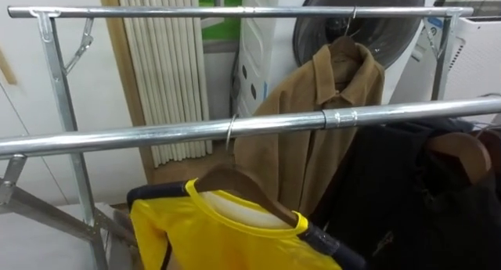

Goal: Hang clothes

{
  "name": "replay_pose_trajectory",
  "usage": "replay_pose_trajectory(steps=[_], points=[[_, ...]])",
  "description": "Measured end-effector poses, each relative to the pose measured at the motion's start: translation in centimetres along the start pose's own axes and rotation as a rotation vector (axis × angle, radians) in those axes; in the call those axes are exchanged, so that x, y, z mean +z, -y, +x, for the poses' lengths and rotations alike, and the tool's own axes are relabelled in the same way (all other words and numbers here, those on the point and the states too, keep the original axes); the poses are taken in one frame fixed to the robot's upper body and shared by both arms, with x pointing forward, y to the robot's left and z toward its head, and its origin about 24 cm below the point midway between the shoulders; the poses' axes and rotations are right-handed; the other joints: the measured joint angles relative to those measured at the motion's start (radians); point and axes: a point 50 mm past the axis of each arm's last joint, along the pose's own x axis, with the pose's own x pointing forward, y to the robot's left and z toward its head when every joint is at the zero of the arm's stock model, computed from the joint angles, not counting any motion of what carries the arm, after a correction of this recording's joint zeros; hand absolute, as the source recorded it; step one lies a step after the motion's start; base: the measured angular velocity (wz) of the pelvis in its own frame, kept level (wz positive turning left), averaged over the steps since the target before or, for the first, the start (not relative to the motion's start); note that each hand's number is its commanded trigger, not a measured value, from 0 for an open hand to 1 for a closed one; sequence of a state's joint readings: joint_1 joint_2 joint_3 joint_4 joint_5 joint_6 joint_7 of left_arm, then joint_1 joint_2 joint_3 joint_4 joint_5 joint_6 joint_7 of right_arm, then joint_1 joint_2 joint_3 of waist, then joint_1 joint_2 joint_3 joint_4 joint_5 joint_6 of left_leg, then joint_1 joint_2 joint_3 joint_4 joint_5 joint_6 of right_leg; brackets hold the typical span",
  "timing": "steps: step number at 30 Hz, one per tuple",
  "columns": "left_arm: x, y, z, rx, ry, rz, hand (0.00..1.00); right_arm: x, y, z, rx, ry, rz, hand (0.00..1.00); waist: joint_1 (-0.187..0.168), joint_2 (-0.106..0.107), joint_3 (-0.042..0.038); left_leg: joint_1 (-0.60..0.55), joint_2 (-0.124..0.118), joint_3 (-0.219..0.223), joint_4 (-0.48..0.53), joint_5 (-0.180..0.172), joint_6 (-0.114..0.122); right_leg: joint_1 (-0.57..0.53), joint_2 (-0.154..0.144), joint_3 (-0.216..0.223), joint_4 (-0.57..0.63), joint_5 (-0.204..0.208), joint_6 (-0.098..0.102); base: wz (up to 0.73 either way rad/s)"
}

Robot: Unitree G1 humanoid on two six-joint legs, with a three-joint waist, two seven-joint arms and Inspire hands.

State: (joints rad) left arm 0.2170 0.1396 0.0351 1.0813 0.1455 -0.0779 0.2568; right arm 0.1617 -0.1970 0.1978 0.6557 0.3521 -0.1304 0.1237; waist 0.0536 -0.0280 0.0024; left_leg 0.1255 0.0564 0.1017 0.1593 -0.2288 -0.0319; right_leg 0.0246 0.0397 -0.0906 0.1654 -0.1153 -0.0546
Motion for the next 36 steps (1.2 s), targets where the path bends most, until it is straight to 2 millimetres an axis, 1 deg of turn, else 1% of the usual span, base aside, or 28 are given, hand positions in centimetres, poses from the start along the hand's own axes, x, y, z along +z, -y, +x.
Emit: replay_pose_trajectory(steps=[1,2,5,8,11,15,18,21,27,32,36], points=[[0.0,0.0,0.0,0.000,0.002,-0.001,0.00,-0.3,0.2,-0.1,-0.006,-0.014,-0.003,0.00,0.000,0.001,-0.0003,-0.003,0.000,0.000,0.000,0.000,0.000,-0.004,0.001,0.000,0.002,0.000,0.000,0.00],[0.0,0.0,0.0,0.000,0.007,-0.002,0.00,-1.1,0.5,-0.3,-0.020,-0.043,0.001,0.00,-0.003,0.001,-0.0007,-0.010,0.000,0.000,0.001,0.000,0.000,-0.009,0.004,0.002,0.002,0.000,0.000,0.00],[-0.1,0.0,-0.1,0.000,0.009,-0.003,0.00,-3.3,1.4,-1.1,-0.056,-0.137,0.019,0.00,-0.001,0.003,-0.0026,-0.009,0.000,0.000,0.002,0.000,0.000,-0.008,-0.001,0.002,0.001,0.000,-0.001,0.00],[-0.1,0.0,-0.1,0.000,0.009,-0.004,0.00,-4.9,1.8,-1.7,-0.067,-0.201,0.029,0.00,-0.008,0.005,-0.0027,-0.010,0.000,0.000,0.003,0.000,0.000,-0.007,-0.002,0.001,-0.002,0.000,-0.001,0.00],[-0.3,0.1,-0.1,-0.001,0.001,-0.005,0.00,-6.1,1.9,-2.3,-0.074,-0.250,0.050,0.00,-0.022,0.007,-0.0032,-0.010,0.000,0.000,0.002,0.000,0.000,-0.004,-0.001,0.001,-0.009,0.000,-0.001,0.00],[-0.5,0.1,-0.1,-0.009,-0.008,-0.002,0.00,-8.3,2.7,-3.6,-0.112,-0.342,0.083,0.00,-0.023,0.005,-0.0034,-0.010,0.000,0.003,0.001,0.000,0.000,-0.004,0.000,0.002,-0.012,0.000,-0.001,0.00],[-0.5,0.1,-0.1,-0.010,-0.008,-0.003,0.00,-9.3,2.9,-4.2,-0.120,-0.388,0.096,0.00,-0.025,0.005,-0.0028,-0.010,0.000,0.005,0.000,0.000,0.000,-0.005,0.000,0.006,-0.013,0.000,-0.001,-0.04],[-0.8,0.2,-0.2,-0.011,-0.020,0.000,0.00,-10.0,2.9,-4.7,-0.142,-0.414,0.136,0.00,-0.026,0.008,-0.0005,-0.008,0.000,0.005,0.000,0.000,0.000,-0.004,0.000,0.007,-0.013,0.000,-0.001,0.00],[-0.6,0.5,-0.2,-0.016,-0.016,-0.003,0.00,-11.3,2.4,-5.3,-0.170,-0.454,0.250,0.00,-0.035,0.007,0.0016,-0.008,0.001,0.002,0.000,0.000,0.000,-0.004,0.001,0.005,-0.015,0.000,-0.001,0.00],[-1.0,0.5,-0.3,-0.019,-0.028,0.004,0.00,-11.4,2.2,-5.2,-0.156,-0.461,0.278,0.00,-0.048,0.007,0.0021,-0.009,0.000,0.001,0.000,0.000,0.000,-0.004,-0.001,-0.001,-0.015,0.000,-0.001,0.03],[-1.2,0.6,-0.3,-0.035,-0.033,0.015,0.00,-11.7,2.2,-5.3,-0.158,-0.482,0.312,0.00,-0.048,0.006,0.0021,-0.007,0.000,0.001,0.000,0.000,0.000,-0.005,-0.002,-0.007,-0.015,0.000,0.000,0.00]])
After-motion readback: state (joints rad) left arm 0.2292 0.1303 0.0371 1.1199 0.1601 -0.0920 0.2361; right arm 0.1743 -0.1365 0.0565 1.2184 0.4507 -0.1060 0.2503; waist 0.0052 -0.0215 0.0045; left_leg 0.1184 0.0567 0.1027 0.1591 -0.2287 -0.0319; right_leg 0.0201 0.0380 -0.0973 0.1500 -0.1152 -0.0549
